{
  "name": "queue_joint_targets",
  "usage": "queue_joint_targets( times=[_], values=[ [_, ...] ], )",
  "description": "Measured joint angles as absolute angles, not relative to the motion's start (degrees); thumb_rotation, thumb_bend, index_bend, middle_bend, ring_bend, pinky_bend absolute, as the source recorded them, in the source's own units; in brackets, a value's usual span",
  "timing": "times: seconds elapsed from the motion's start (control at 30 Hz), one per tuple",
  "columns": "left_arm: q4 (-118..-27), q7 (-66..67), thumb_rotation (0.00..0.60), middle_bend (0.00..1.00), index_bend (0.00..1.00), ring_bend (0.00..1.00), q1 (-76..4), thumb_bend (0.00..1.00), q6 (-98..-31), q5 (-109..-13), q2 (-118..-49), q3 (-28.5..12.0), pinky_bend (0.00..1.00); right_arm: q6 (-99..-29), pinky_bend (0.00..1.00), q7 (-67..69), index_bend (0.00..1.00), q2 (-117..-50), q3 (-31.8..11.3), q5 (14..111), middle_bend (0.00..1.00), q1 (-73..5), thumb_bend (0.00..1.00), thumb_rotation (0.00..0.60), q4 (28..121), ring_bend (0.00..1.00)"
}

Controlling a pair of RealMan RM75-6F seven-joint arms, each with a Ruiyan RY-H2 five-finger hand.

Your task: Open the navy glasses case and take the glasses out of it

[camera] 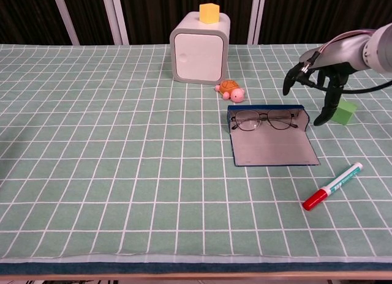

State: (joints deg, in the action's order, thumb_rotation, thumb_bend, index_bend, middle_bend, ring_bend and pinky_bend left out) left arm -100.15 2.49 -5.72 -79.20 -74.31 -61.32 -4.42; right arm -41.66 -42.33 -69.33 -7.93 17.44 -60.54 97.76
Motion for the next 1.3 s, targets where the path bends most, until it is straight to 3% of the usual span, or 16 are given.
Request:
queue_joint_targets(
  times=[0.2, 0.37, 0.77, 1.3],
  values=[
    [-100.26, 2.95, 0.6, 0.0, 0.05, 0.0, -5.91, 0.44, -78.67, -73.73, -61.53, -4.44, 0.0, -32.43, 0.23, -41.86, 0.23, -68.79, -5.19, 2.6, 0.2, -71.0, 0.25, 0.6, 91.43, 0.18],
    [-100.49, 3.08, 0.6, 0.0, 0.05, 0.0, -5.96, 0.44, -78.46, -72.92, -61.58, -4.61, 0.0, -28.25, 0.23, -39.12, 0.23, -70.73, -1.76, -2.91, 0.23, -77.31, 0.32, 0.6, 83.75, 0.21],
    [-101.08, 3.61, 0.6, 0.0, 0.05, 0.0, -6.14, 0.44, -77.77, -71.63, -61.46, -4.78, 0.0, -26.1, 0.23, -34.27, 0.28, -78.06, 3.76, -3.86, 0.32, -81.65, 0.32, 0.6, 74.74, 0.29],
    [-101.21, 3.92, 0.6, 0.0, 0.05, 0.0, -6.25, 0.44, -77.72, -71.33, -61.55, -4.81, 0.0, -25.95, 0.23, -28.81, 0.33, -83.71, 6.8, -0.57, 0.38, -82.65, 0.33, 0.6, 69.18, 0.35]
  ],
)
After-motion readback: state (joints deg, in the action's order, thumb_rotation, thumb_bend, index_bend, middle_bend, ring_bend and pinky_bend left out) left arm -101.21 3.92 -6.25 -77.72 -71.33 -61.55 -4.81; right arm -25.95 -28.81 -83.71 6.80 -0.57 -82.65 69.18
